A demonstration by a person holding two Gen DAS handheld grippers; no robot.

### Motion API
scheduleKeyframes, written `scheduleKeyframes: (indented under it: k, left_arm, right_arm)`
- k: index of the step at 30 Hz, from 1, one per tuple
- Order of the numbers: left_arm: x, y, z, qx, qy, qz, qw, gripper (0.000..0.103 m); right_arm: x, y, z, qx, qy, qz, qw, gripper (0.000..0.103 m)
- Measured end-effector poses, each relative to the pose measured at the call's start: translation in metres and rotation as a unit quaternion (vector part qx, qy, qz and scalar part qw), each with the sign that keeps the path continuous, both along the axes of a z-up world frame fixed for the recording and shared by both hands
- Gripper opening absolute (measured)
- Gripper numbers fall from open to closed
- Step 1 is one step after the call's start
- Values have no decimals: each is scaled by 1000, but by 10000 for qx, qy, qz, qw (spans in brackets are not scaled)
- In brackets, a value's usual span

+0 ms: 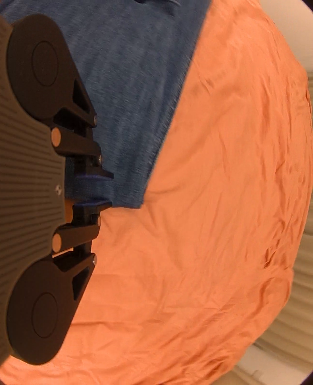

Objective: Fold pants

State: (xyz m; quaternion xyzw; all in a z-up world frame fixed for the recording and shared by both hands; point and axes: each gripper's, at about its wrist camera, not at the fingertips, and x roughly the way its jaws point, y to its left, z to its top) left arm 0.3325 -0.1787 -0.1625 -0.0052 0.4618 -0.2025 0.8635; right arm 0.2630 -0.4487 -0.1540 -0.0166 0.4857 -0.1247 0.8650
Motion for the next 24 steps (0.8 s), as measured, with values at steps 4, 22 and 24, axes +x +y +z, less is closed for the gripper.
scheduleKeyframes:
  k: [4, 22, 24]
  left_arm:
    - [-26, 6, 17, 368, -155, 174, 9991, 46]
    - [-93, 15, -1, 931, -76, 86, 9956, 52]
    - [-99, 20, 8, 867, -96, 95, 9961, 51]
  right_arm:
    - [-36, 14, 18, 43, 67, 237, 9997, 12]
    - [-111, 67, -12, 46, 364, 461, 9983, 12]
    - [-111, 71, -8, -72, 389, 507, 9979, 12]
